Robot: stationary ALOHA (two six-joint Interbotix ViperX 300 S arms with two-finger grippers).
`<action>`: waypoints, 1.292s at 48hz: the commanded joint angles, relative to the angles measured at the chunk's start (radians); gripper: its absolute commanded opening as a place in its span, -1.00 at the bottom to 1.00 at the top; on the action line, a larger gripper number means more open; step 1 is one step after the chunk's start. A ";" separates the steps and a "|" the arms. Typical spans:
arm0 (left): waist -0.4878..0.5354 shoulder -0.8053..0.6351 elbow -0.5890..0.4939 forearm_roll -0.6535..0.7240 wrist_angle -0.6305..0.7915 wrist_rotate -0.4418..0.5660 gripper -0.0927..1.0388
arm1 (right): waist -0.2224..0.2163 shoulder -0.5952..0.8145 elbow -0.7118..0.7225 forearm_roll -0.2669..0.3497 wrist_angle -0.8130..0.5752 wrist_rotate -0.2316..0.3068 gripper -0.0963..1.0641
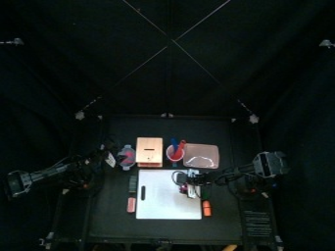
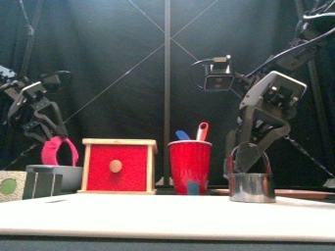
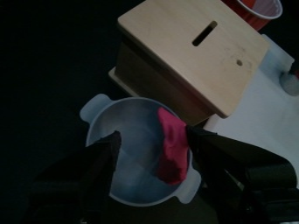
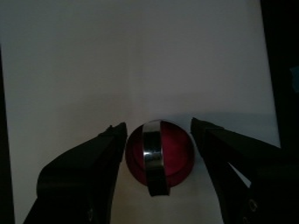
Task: Get the cutter from the drawer then cut the dough then place the extra dough in the bowl
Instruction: Place the extra dough in the bowl
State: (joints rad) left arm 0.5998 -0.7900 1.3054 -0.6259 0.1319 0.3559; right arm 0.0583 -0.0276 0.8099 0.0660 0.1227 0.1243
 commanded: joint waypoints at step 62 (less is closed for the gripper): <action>0.054 -0.072 0.017 -0.238 0.015 0.000 0.84 | -0.006 -0.017 -0.018 0.008 -0.002 0.002 0.76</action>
State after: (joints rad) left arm 0.6489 -0.8636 1.3300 -0.8621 0.1503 0.3543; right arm 0.0537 -0.0276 0.8099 0.0706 0.1243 0.1258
